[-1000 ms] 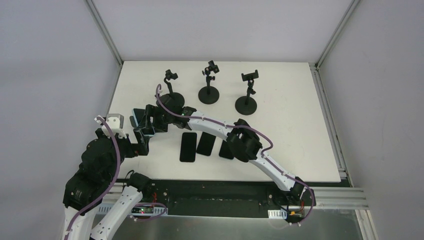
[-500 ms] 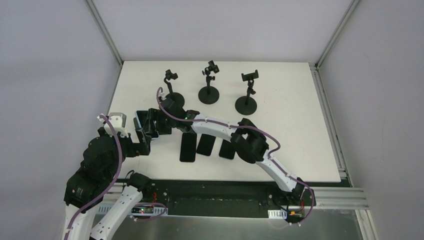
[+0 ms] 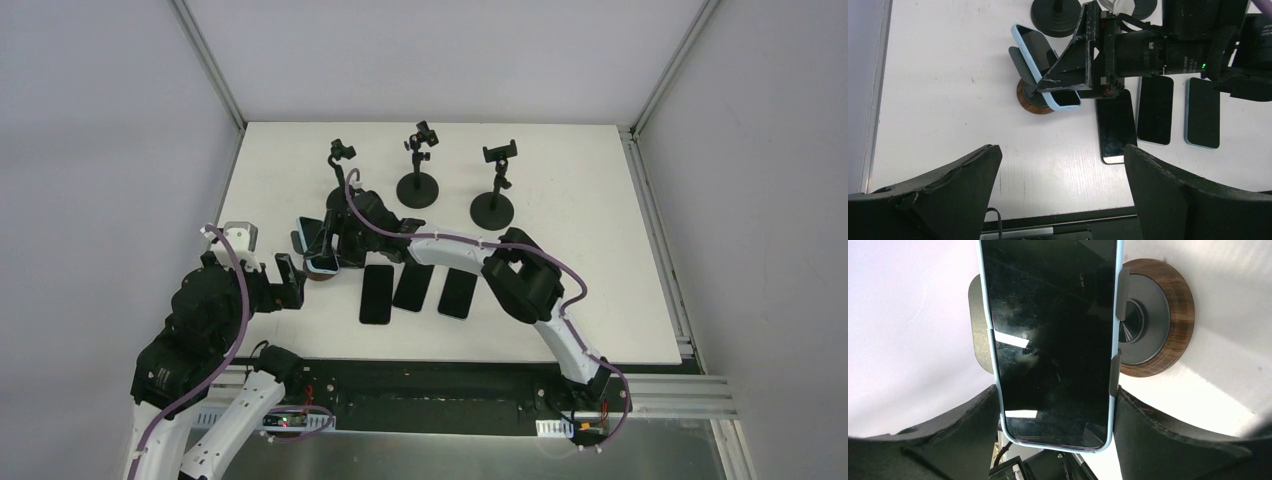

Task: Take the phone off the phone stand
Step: Move the phone stand with the phone to the center of the board.

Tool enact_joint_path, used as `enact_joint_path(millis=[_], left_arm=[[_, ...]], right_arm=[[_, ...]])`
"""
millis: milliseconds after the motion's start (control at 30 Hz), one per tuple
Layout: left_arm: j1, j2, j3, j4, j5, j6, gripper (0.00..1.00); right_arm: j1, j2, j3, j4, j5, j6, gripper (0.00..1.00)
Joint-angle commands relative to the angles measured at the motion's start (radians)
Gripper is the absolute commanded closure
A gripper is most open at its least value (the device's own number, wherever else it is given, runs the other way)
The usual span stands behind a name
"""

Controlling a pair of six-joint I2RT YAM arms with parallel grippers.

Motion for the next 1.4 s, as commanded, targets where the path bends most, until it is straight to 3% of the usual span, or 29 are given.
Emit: enact_joint_path(millis=[0, 367, 567, 833, 1067, 1167, 1367], left_arm=[[0.004, 0.019, 0.008, 0.004, 0.019, -0.017, 0.01], [0.004, 0.026, -0.001, 0.006, 0.017, -0.022, 0.01], [0.004, 0.029, -0.011, 0.005, 0.017, -0.018, 0.01], [0.004, 0.031, -0.027, 0.006, 0.004, -0.014, 0.01], [0.004, 0.046, -0.019, 0.006, 0.000, 0.001, 0.01], [0.004, 0.046, -0.019, 0.006, 0.002, 0.000, 0.01], [0.004, 0.043, -0.026, 0.006, 0.001, 0.000, 0.01]], right_arm=[[-0.015, -0.168, -0.062, 0.168, -0.021, 0.060, 0.88], [-0.029, -0.190, -0.154, 0.237, -0.055, 0.095, 0.88], [-0.031, -0.197, -0.217, 0.204, -0.017, 0.069, 0.57], [-0.024, -0.222, -0.267, 0.195, -0.006, 0.001, 0.23], [-0.013, -0.256, -0.255, 0.153, 0.009, -0.078, 0.14], [-0.012, -0.262, -0.267, 0.155, 0.018, -0.087, 0.01], [-0.014, -0.266, -0.274, 0.154, 0.014, -0.100, 0.01]])
